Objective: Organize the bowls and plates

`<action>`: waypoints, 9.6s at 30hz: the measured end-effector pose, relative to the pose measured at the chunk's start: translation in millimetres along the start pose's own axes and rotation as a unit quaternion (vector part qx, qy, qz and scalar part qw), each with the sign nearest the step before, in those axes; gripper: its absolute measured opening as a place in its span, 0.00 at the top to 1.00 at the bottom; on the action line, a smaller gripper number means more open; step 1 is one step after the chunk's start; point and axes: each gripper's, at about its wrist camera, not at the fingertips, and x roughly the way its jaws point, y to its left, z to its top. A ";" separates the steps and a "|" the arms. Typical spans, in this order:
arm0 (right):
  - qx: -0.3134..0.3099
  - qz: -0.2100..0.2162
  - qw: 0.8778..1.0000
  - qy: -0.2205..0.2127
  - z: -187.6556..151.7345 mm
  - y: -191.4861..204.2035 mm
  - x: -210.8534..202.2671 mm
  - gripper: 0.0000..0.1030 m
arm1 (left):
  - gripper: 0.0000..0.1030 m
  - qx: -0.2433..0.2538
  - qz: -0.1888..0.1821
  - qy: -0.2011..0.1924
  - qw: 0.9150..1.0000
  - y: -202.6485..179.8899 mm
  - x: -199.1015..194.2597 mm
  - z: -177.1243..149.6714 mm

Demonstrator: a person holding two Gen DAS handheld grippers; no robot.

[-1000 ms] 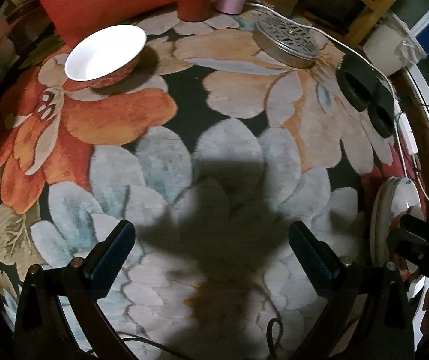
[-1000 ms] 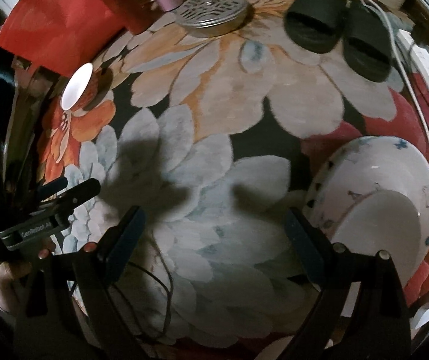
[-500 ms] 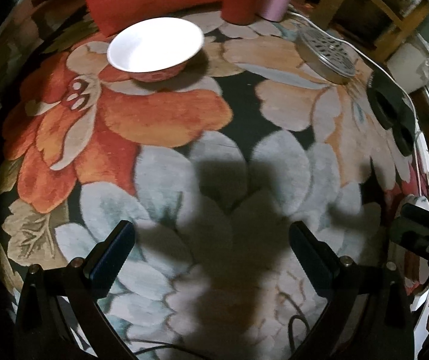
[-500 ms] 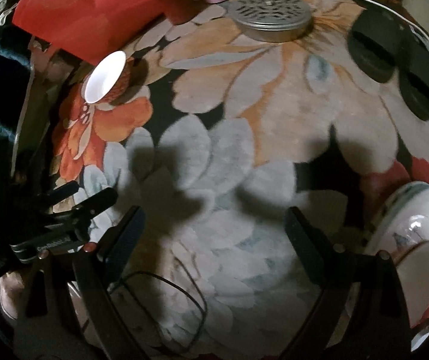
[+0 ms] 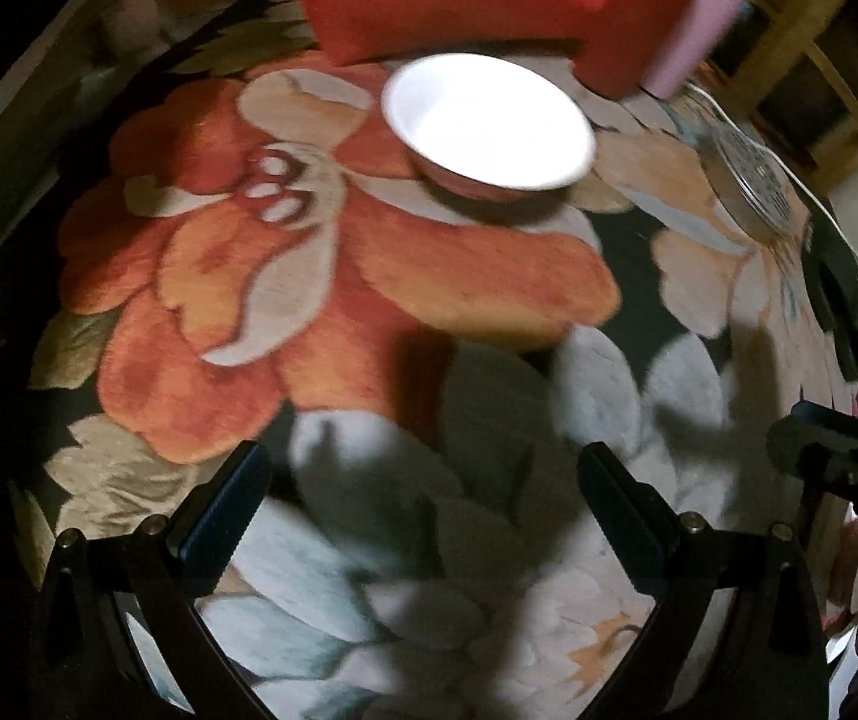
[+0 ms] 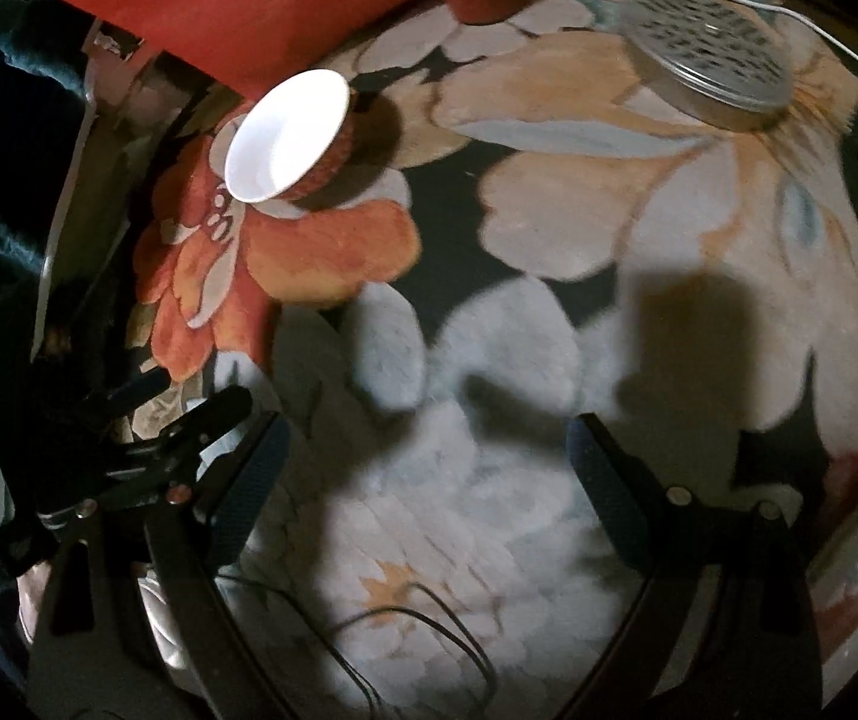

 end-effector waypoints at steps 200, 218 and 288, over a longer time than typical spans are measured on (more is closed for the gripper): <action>0.246 -0.133 0.953 -0.116 -201.6 -230.1 -169.7 0.05 | 0.01 0.244 -0.147 0.031 0.958 -322.1 -43.3 -121.3; 0.248 -0.141 0.951 -0.120 -200.6 -226.9 -170.0 0.05 | 0.01 0.238 -0.151 0.037 0.959 -319.9 -41.3 -121.5; 0.148 -0.150 0.969 -0.125 -176.3 -139.7 -134.7 0.05 | 0.01 0.160 -0.080 -0.013 0.984 -213.9 -56.1 -113.2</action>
